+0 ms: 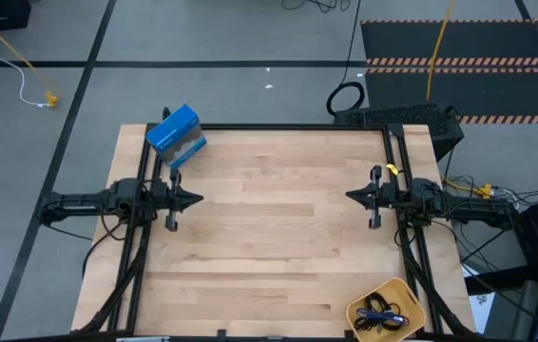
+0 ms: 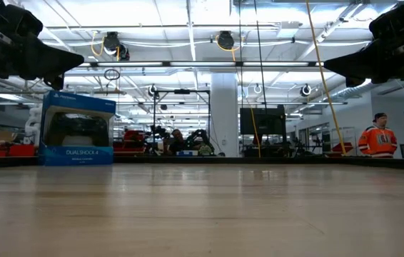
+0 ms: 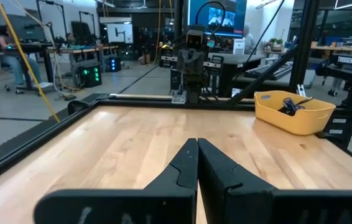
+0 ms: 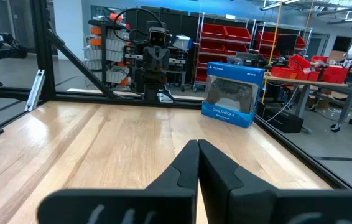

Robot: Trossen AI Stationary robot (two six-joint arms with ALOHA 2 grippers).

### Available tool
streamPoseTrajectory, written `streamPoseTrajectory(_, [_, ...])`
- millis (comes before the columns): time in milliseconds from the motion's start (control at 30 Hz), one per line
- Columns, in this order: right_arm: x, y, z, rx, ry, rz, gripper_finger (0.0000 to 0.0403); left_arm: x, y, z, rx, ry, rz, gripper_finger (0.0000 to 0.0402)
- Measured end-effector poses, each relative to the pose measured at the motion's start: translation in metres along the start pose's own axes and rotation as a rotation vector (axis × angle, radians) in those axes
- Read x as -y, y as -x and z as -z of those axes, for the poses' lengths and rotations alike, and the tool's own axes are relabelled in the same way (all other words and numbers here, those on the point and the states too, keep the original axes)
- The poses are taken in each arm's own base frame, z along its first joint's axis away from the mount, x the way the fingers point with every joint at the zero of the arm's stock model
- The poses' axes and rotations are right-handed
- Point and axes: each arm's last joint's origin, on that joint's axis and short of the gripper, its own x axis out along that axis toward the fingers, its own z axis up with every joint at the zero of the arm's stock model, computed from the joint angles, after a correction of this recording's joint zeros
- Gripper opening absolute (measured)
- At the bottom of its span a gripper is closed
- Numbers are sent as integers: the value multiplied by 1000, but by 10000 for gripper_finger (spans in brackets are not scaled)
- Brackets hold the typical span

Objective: Pick and place USB-C Cables
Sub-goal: Return to Home Position

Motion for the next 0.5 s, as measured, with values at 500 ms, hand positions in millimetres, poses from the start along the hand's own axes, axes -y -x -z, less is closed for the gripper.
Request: streamPoseTrajectory(500, [0,0,0,-1,0,0,0,0,0,0,-1,22,0,20])
